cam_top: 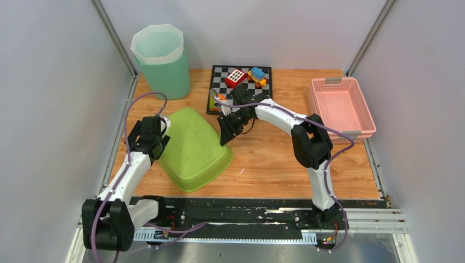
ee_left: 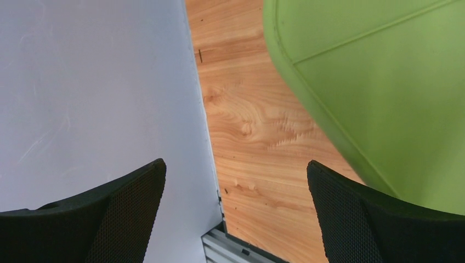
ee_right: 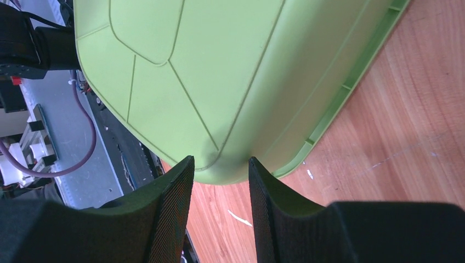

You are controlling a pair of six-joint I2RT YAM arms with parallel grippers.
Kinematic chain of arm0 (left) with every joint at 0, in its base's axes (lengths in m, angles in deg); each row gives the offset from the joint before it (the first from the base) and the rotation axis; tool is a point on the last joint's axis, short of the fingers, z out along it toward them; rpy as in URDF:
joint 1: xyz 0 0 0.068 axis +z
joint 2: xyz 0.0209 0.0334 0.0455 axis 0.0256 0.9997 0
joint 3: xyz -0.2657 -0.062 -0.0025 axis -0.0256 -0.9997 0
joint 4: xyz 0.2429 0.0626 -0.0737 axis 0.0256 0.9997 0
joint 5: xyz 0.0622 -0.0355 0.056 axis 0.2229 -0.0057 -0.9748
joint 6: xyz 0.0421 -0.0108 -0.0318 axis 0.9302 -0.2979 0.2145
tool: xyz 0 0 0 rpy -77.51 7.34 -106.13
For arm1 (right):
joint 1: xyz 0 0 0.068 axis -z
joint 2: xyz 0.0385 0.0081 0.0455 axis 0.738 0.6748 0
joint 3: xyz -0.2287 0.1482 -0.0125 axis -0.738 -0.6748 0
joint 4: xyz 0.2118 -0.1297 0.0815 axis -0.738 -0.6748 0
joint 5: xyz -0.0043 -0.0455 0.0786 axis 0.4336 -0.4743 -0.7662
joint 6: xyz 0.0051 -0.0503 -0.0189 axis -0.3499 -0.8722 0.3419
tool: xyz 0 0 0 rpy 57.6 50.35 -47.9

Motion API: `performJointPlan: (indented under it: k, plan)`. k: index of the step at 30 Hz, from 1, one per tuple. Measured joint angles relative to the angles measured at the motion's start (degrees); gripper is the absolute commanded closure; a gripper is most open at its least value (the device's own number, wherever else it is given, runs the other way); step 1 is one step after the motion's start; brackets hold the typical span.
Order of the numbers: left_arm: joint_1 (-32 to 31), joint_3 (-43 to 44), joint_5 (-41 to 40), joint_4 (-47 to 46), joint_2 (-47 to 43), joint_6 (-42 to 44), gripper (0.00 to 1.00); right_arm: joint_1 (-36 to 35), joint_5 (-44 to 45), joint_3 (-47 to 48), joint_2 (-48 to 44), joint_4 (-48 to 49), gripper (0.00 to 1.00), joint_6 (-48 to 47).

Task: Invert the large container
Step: Move the container to the center of the board.

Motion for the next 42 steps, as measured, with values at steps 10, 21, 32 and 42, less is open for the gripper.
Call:
performJointPlan:
  k: [10,21,32,42]
  plan:
    - [0.96,0.13,-1.31,-7.87,8.68,-0.09,0.0,0.04,-4.55,-0.52,1.33,1.07,0.56,1.05]
    - [4.17,2.16,-1.7,-11.54,12.74,-0.68,0.0,-4.92,-8.44,-0.63,3.91,1.05,0.56,1.2]
    - [6.62,6.64,-1.81,-12.17,17.7,-0.87,0.0,-8.46,-9.18,1.6,5.38,0.98,0.55,1.27]
    - [6.75,11.87,-1.75,-11.61,22.47,-1.7,0.0,-10.58,-9.6,6.19,8.26,0.96,0.55,1.29]
